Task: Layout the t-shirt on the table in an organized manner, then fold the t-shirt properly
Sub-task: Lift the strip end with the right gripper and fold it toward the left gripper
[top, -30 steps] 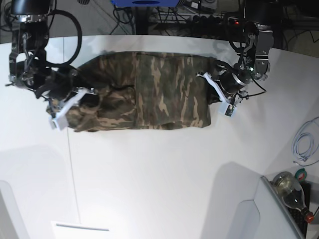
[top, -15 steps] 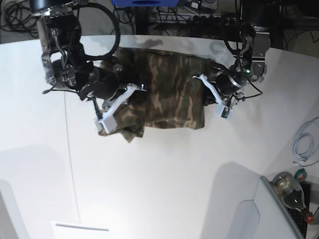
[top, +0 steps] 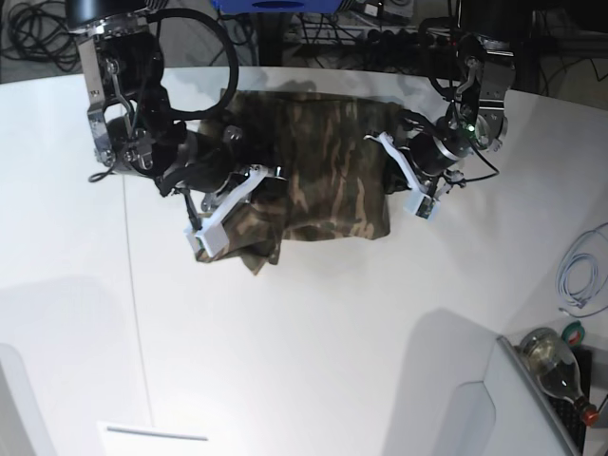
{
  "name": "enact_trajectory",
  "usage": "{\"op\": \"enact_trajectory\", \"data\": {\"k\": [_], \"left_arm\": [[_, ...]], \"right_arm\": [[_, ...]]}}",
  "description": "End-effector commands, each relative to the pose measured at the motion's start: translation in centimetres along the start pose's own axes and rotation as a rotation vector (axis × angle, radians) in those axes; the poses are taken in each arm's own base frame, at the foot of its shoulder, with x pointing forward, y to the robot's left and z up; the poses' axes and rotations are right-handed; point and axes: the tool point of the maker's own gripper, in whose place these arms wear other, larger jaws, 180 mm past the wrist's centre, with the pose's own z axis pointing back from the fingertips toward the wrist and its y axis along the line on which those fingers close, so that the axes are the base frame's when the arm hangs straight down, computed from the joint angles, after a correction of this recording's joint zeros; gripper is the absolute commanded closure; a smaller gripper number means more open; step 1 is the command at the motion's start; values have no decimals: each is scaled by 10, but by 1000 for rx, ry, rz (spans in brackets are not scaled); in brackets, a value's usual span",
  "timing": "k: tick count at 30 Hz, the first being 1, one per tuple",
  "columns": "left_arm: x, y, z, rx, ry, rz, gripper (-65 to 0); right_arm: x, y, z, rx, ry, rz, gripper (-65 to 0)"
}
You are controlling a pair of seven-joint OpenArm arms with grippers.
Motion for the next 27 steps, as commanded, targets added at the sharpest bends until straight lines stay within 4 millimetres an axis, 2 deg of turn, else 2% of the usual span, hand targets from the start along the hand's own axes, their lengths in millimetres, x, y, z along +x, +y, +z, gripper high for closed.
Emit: {"op": "enact_trajectory", "data": {"k": [1, 3, 6, 10, 14, 20, 27], "left_arm": [[15, 2, 1, -1, -45, -12, 0], [15, 2, 1, -1, -45, -12, 0], [15, 2, 2, -2, -46, -12, 0], [15, 1, 1, -2, -47, -11, 0], [16, -6, -2, -14, -54, 1, 0], [13, -28, -9, -69, -35, -29, 0], [16, -21, -10, -28, -39, -22, 0]], "right_arm": [[5, 20, -2, 54, -12, 24, -2], [0, 26, -6, 66, 5, 37, -2], [2, 29, -13, 73, -8, 49, -2], [-10, 24, -27, 62, 41, 42, -2], [-7, 23, -29, 61, 16, 40, -2], [-13, 4, -41, 20, 64, 10, -2], [-14, 4, -40, 22, 68, 4, -2]]}}
